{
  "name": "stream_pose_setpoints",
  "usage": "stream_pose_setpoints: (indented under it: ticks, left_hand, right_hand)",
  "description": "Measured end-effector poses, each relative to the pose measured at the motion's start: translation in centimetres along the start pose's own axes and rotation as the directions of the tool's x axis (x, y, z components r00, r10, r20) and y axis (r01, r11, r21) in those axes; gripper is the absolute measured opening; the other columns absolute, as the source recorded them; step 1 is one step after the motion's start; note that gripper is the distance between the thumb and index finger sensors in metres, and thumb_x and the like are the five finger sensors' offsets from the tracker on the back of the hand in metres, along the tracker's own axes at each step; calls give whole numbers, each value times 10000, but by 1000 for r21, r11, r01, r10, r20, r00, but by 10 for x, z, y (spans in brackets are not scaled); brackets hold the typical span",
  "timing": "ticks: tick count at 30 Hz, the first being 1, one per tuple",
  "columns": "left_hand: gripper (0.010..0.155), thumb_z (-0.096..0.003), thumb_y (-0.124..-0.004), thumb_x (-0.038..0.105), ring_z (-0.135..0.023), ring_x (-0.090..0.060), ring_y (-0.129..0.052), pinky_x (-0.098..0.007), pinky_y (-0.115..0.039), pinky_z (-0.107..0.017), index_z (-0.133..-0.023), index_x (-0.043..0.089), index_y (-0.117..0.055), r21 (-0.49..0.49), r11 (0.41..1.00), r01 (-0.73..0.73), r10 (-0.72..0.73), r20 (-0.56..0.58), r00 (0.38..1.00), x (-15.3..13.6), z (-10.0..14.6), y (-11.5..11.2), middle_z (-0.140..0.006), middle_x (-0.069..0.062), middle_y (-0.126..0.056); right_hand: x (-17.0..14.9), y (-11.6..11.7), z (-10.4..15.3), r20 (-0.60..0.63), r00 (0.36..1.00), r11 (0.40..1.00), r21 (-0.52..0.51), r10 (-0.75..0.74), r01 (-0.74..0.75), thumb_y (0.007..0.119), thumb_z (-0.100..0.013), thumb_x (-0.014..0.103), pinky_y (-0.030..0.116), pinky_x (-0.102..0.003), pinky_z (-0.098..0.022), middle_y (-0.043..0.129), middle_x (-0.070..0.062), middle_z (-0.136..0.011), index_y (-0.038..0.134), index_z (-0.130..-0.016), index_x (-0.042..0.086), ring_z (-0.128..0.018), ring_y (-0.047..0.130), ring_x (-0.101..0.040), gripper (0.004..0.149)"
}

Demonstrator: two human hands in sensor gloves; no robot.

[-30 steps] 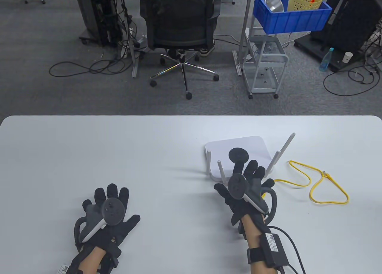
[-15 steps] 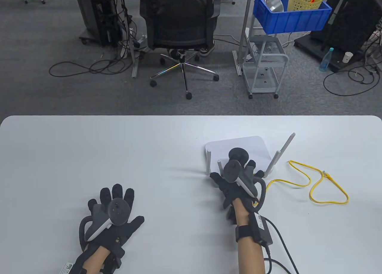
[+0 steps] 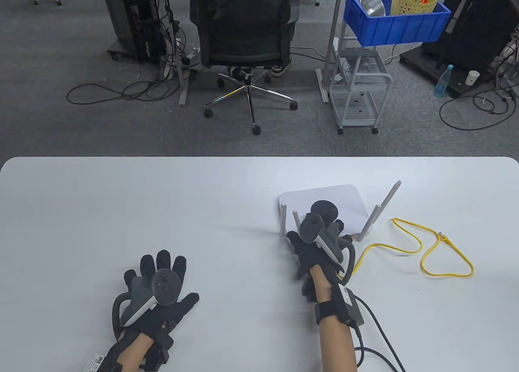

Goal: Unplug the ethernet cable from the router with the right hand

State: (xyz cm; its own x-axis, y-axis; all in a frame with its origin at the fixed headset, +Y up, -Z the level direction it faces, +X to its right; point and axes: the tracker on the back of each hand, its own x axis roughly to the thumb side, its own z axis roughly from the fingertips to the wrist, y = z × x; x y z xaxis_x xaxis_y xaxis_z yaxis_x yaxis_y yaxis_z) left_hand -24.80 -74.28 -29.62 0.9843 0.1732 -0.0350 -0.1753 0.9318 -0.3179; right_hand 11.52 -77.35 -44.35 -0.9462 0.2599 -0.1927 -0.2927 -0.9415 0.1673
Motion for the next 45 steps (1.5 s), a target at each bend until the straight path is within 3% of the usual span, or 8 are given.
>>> stream_pose_setpoints:
  ticks: [11, 20, 22, 26, 31, 38, 41, 45]
  left_hand:
    - [831, -492, -618, 631, -994, -422, 159, -655, 77, -616, -1085, 365, -101, 22, 1000, -18, 18, -11, 1000, -5, 2, 3, -1179, -90, 95]
    - [829, -497, -618, 623, -998, -427, 148, -655, 68, -621, -1087, 350, -104, 39, 998, -42, 44, -32, 999, -12, 4, 6, -1182, -110, 81]
    - [830, -497, -618, 623, -1000, -426, 145, -655, 65, -623, -1088, 348, -104, 41, 998, -45, 47, -34, 998, -13, 4, 6, -1183, -112, 77]
    - [828, -498, -618, 620, -1006, -429, 133, -658, 56, -627, -1089, 343, -108, 46, 997, -55, 57, -37, 998, -15, 5, 7, -1186, -119, 65]
    - [817, -502, -613, 613, -1016, -433, 114, -662, 45, -634, -1089, 341, -113, 49, 996, -68, 70, -40, 997, -17, 5, 8, -1190, -128, 50]
    - [821, -502, -612, 615, -1023, -437, 100, -667, 33, -641, -1089, 337, -110, 45, 995, -90, 92, -48, 995, -21, 5, 8, -1191, -136, 43]
    - [824, -502, -613, 615, -1026, -438, 95, -668, 29, -643, -1088, 332, -108, 44, 994, -99, 101, -51, 994, -22, 6, 9, -1190, -139, 43]
    - [827, -502, -612, 617, -1029, -436, 94, -670, 25, -648, -1087, 331, -103, 40, 992, -116, 118, -52, 992, -23, 7, 10, -1190, -138, 43]
  right_hand:
    - [-1, -32, 24, -152, 981, 964, -215, 123, -155, 524, -562, 565, 319, -802, -638, 359, -406, -1129, 444, -1153, 134, -1000, 407, -631, 736]
    - [-23, -53, 48, -348, 893, 898, -229, 284, -375, 496, -559, 576, 540, -733, -611, 573, -407, -1019, 532, -1130, 176, -843, 672, -551, 698]
    - [-31, -53, 51, -332, 921, 924, -245, 203, -292, 512, -560, 564, 522, -743, -610, 573, -412, -1012, 547, -1126, 170, -840, 661, -558, 691]
    - [-47, -51, 55, -354, 921, 961, -154, 163, -230, 508, -567, 563, 708, -662, -582, 776, -319, -940, 486, -1137, 175, -753, 866, -449, 690]
    - [-69, -48, 63, -324, 933, 978, -183, -157, 101, 561, -590, 498, 812, -596, -558, 775, -366, -964, 414, -1146, 142, -729, 971, -408, 676]
    - [-92, -41, 77, -277, 804, 845, -279, -526, 456, 689, -599, 359, 828, -552, -564, 674, -369, -988, 448, -1140, 142, -722, 941, -302, 631]
    - [-105, -38, 84, -222, 656, 689, -328, -721, 647, 722, -588, 332, 780, -577, -579, 627, -355, -984, 488, -1130, 118, -728, 877, -291, 627]
    - [-112, -45, 97, -139, 532, 544, -353, -835, 762, 745, -580, 313, 777, -597, -587, 610, -352, -990, 520, -1120, 84, -743, 874, -295, 628]
